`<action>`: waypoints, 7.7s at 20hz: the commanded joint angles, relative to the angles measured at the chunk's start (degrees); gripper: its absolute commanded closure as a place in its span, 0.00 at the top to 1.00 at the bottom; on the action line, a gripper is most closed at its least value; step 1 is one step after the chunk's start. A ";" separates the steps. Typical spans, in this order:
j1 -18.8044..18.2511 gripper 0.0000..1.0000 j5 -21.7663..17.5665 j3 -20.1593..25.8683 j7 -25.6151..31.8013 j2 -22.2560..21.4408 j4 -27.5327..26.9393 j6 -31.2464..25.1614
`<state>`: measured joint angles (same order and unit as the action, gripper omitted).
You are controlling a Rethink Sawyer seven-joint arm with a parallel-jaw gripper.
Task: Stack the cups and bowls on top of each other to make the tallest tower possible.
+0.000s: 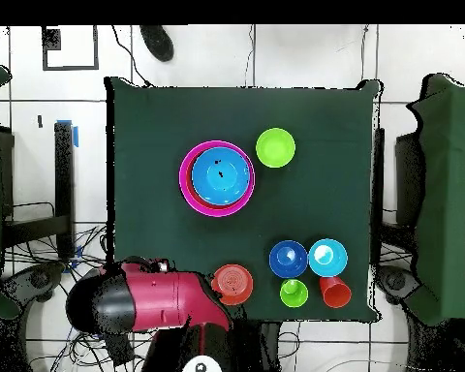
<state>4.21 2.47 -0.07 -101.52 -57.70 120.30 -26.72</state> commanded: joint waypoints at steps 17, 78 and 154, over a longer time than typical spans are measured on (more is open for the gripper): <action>2.23 1.00 0.85 1.81 -12.77 11.17 -20.59 -17.26; -29.78 1.00 -3.85 25.58 -2.84 18.82 -5.58 5.69; -48.29 1.00 -30.75 36.28 13.82 34.38 -43.16 -24.04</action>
<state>-45.98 -22.47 34.20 -107.17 -31.44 92.67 -42.85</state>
